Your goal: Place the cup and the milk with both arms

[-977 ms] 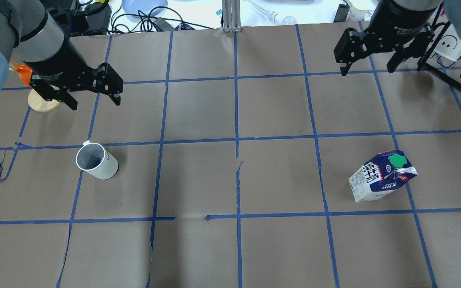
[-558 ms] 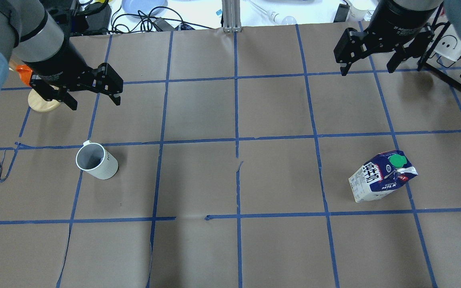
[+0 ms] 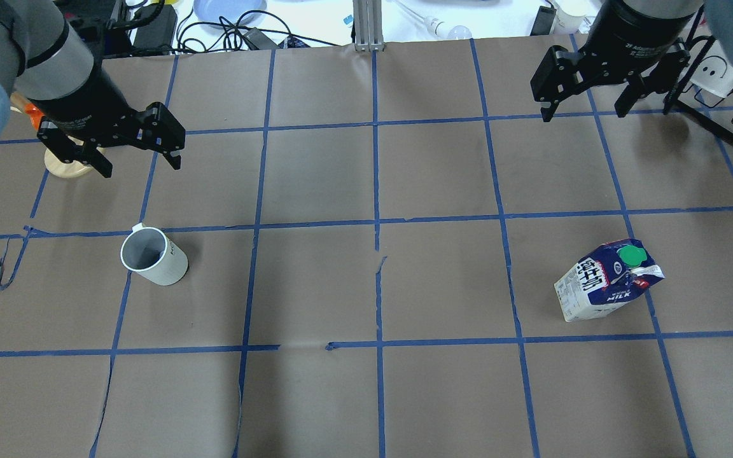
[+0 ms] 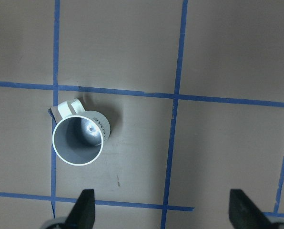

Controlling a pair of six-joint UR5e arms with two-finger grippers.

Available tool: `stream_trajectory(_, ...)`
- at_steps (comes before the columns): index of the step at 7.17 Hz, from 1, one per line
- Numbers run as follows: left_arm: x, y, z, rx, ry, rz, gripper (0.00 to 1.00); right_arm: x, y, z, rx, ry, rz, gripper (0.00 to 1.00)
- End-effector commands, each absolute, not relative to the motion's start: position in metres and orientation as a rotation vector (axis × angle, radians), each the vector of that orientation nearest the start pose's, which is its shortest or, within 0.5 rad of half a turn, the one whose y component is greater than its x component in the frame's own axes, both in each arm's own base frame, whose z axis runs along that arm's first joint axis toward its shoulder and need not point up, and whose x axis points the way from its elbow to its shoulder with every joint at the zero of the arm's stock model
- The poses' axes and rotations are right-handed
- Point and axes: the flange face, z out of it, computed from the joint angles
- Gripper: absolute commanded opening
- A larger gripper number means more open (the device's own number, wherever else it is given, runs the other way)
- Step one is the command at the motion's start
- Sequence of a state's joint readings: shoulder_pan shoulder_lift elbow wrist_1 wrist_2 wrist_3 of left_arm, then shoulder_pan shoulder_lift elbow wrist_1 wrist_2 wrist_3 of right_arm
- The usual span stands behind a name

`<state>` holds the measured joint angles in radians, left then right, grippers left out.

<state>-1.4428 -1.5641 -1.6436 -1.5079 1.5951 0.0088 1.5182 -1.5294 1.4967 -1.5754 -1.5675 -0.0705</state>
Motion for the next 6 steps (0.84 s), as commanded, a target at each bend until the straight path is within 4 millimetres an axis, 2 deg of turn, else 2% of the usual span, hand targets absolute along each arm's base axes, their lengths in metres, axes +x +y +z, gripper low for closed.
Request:
stream_trajectory(1,-0.021,-0.515,0.448,-0.249,3.088,0.021,1.0,0.106,-0.519,0.504,-0.027,3.14,-0.056,1.0)
stream_trajectory(2,0.009,-0.522,0.443,-0.184,3.093,0.005,1.0,0.106,-0.519,0.504,-0.027,3.14,-0.058,1.0)
stream_trajectory(3,0.035,-0.522,0.428,-0.152,3.105,0.05,1.0,0.106,-0.519,0.505,-0.027,3.14,-0.058,1.0)
stream_trajectory(5,0.064,-0.51,0.374,-0.236,3.128,0.2,1.0,0.107,-0.519,0.505,-0.029,3.132,-0.056,1.0)
stream_trajectory(6,0.07,-0.507,0.358,-0.259,3.134,0.228,1.0,0.106,-0.519,0.505,-0.027,3.137,-0.058,1.0)
